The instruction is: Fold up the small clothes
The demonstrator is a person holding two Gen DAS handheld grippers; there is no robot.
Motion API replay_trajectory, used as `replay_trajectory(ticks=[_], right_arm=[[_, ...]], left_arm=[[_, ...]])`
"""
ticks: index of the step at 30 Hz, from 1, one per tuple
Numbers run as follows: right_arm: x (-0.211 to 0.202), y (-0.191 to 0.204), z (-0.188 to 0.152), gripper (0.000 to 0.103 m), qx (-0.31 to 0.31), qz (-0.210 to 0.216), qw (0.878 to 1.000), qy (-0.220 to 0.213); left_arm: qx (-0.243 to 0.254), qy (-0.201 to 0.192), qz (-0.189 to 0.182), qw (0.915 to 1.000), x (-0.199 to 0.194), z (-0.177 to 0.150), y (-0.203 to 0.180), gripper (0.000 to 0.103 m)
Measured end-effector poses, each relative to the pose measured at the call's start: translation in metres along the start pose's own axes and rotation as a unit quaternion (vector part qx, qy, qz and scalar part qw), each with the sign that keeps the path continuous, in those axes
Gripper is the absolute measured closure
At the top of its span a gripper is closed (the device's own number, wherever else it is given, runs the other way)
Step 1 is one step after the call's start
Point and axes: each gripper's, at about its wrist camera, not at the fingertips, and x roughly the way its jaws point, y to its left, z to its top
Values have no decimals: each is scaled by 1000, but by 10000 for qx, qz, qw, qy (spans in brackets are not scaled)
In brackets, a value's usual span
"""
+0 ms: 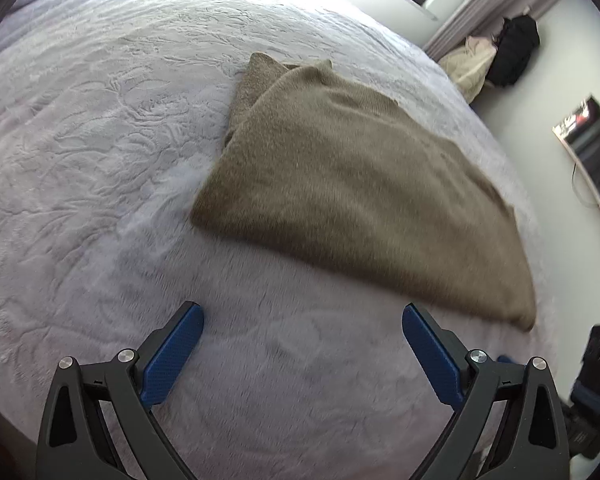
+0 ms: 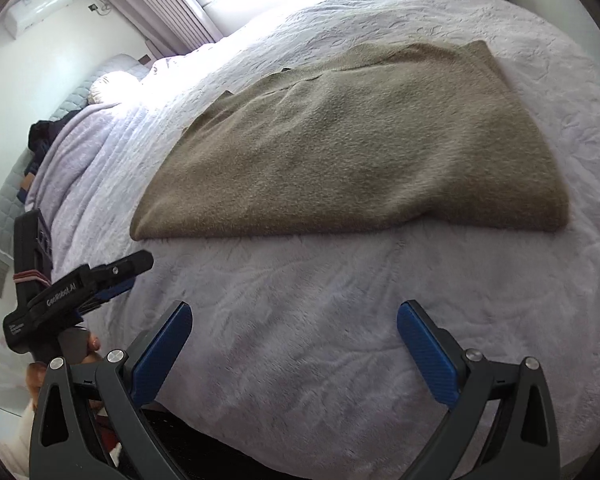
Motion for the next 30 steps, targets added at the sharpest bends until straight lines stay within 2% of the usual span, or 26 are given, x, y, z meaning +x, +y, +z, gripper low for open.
replay_trajectory(ticks=[6,11,17,21,23,25,26,27,28,30], right_arm=[[14,-3,1,1,21,52,9999,117],[16,-6,-3,1,45,128,9999,23],[19,0,-8,1,-198,-12,9998,62],[19,0,-10,1,-201,30,9998,29],[19,-1,-10,1,-227,40,9997,30],[19,0,-11,1,-290,15,9996,63],[20,1,-11,1,-329,-4,9994,90],[19,1,-13,1,-360,-17,9993,115],[19,1,-12,1,-377,-20,9992,131],[19,1,-11,1,-403,-4,9991,156]], left_arm=[[-378,-112,-433,9983,15,17,-2,3],[-558,-235,-767,9952,32,28,-13,3],[-382,-366,-486,9974,55,57,-35,3],[-293,-644,-579,9958,49,75,-54,3],[-218,-758,-453,9959,48,77,-58,3],[-301,-701,-252,9968,55,76,-53,3],[-403,-650,-145,9970,60,75,-46,4],[-520,-607,-120,9967,63,73,-38,13],[-640,-589,-134,9961,65,71,-29,25],[-811,-612,-272,9945,63,70,-15,38]])
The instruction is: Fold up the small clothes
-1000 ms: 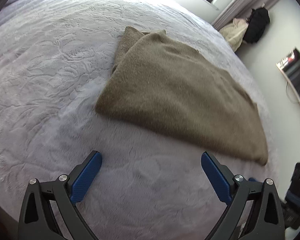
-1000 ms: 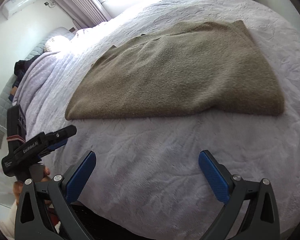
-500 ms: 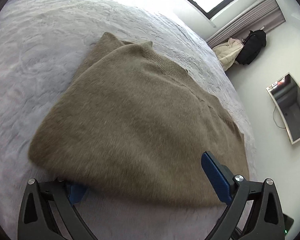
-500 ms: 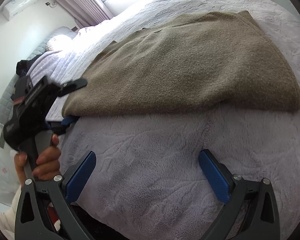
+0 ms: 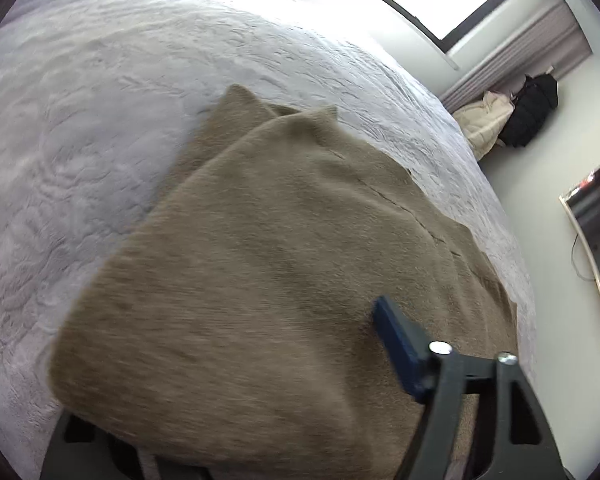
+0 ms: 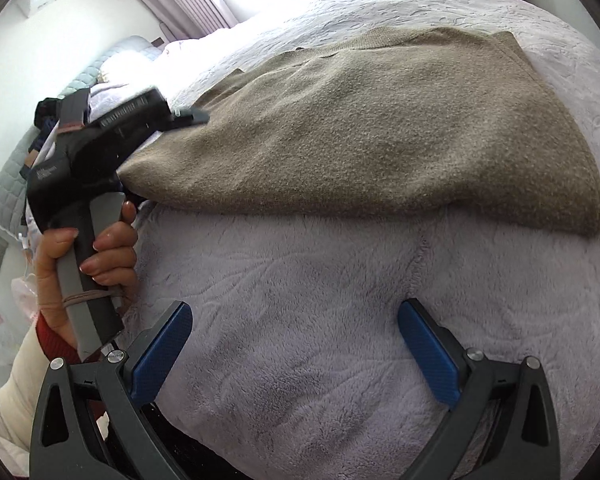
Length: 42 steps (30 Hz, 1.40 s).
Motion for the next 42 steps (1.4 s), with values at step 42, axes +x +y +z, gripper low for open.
replay_trajectory(ticks=[42], right_arm=[[199,227,240,8,-3104,-681,8766,3614]], left_arm=[[3331,-1546,1754,9134,-17,-50,-89,82]])
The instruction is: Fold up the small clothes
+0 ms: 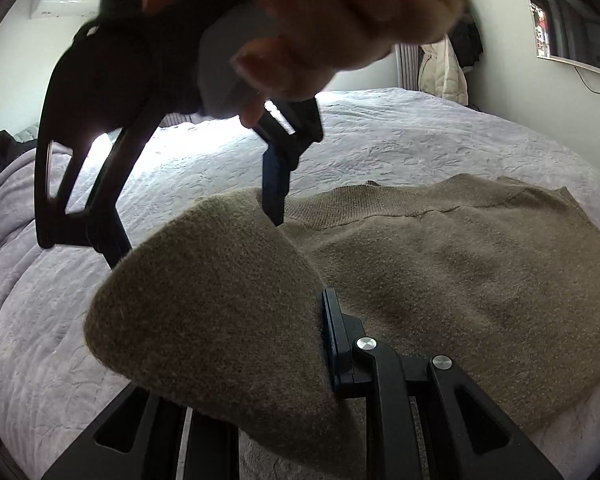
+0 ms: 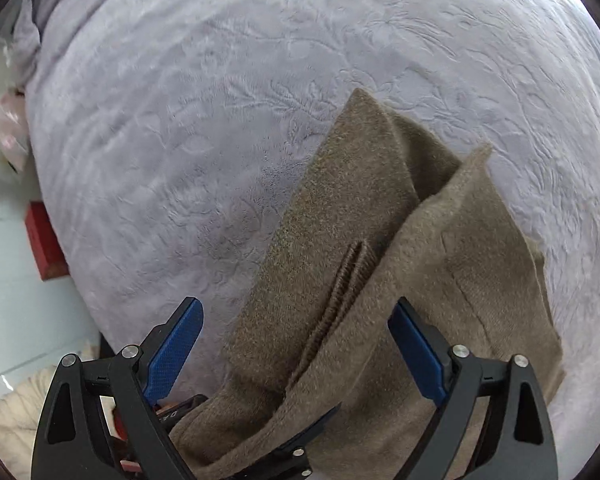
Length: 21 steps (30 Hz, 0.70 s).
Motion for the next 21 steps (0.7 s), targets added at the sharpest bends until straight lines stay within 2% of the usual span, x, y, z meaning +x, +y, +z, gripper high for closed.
replay_trajectory(ticks=[5,6,7,8,9,14,17,21], right_arm=[[14,18,11,8,-243,-656,9973,215],[15,19,11,14,-244,-730,9968,206],[16,21,10,25,-243,-845,9960,156],[15,23,8,64,-229,-1082,9938,87],[11,20,4,74,-195,-1160,9931,-30],[-33,-12,-34,79,317,-587,9934,-934],[-63,-34,-69,80,705,-234,9855,-1525],[-96,-64,-121,84,1051,89,9682,-2270]], left_arm=[[205,-114,120,9997,-5,0,-8,82],[227,-132,115,9996,-8,-1,-7,82],[232,-136,110,9996,-9,-1,-7,82],[205,-109,86,9997,-10,0,-5,82],[175,-88,15,9998,-11,0,-3,82],[171,-159,-195,9995,-28,14,-7,82],[225,-367,-355,9984,-49,31,-19,82],[505,-625,-609,9949,-77,51,-54,82]])
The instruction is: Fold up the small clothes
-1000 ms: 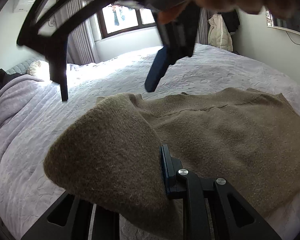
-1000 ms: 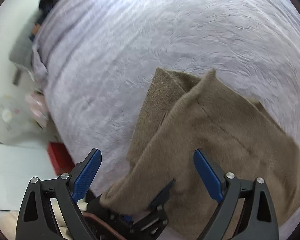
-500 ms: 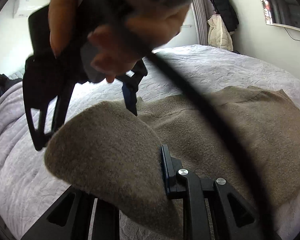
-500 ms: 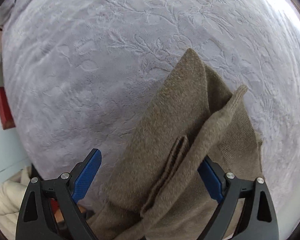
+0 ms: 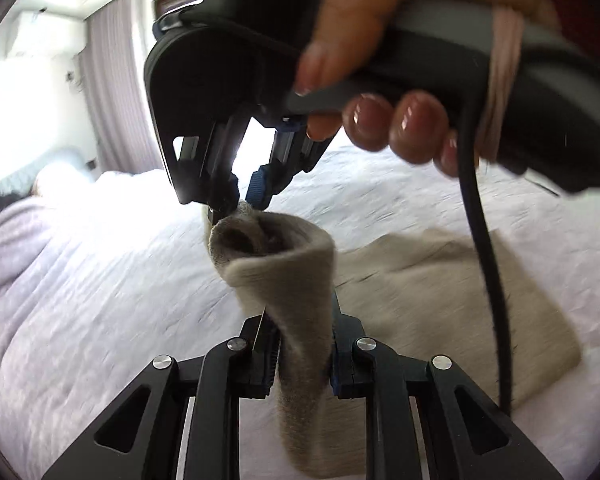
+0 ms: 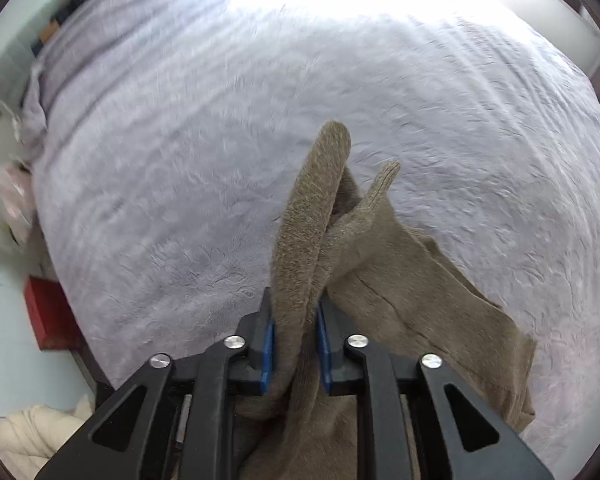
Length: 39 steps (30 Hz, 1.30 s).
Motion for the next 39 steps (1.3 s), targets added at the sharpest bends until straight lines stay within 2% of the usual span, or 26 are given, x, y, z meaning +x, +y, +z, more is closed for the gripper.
replay_trajectory(ticks=[5,10,15,17,20,23,24,25,26,27,28,29,32,34,37,39], right_arm=[[-49,-63,-47,85,583,197,9955,-718],[-62,-135,-111,85,1384,322,9843,-1049],[-37,-208,-181,86,2362,611,9624,-1197],[-20,-231,-206,87,2703,682,9536,-1141],[4,-256,-236,87,3070,881,9418,-1046],[7,-261,-252,86,3288,1289,9253,-1385],[4,-263,-255,86,3364,1470,9181,-1491],[2,-264,-258,84,3433,1634,9117,-1558],[-1,-264,-261,73,3499,1801,9047,-1630],[-3,-264,-264,48,3518,1921,9003,-1696],[-6,-262,-265,36,3499,2056,8963,-1786],[-10,-258,-266,30,3440,2202,8929,-1894],[-16,-247,-263,30,3243,2396,8917,-2054],[-10,-243,-256,30,3218,2317,8963,-1984],[8,-243,-248,32,3261,2343,8971,-1845],[22,-246,-241,35,3295,2447,8946,-1768]], left_arm=[[494,-138,-267,9983,-7,20,-64,82],[1021,6,-601,9930,-2,17,-133,82],[1509,420,-753,9848,10,-6,-184,82],[1650,584,-765,9816,15,-16,-195,82],[1916,600,-685,9772,15,-28,-204,82],[1950,527,-712,9768,7,-28,-200,81],[1941,535,-725,9768,4,-27,-197,72],[1904,556,-796,9769,1,-26,-194,50],[1813,525,-865,9782,-3,-24,-189,37],[1708,395,-883,9806,-9,-23,-185,24],[1632,229,-905,9822,-16,-23,-175,23],[1625,117,-944,9821,-25,-23,-171,23],[1584,-116,-908,9831,-41,-19,-163,23],[1419,-163,-860,9860,-32,-15,-142,23],[877,0,-728,9935,-17,-7,-106,23],[393,253,-607,9971,1,1,-76,23]])
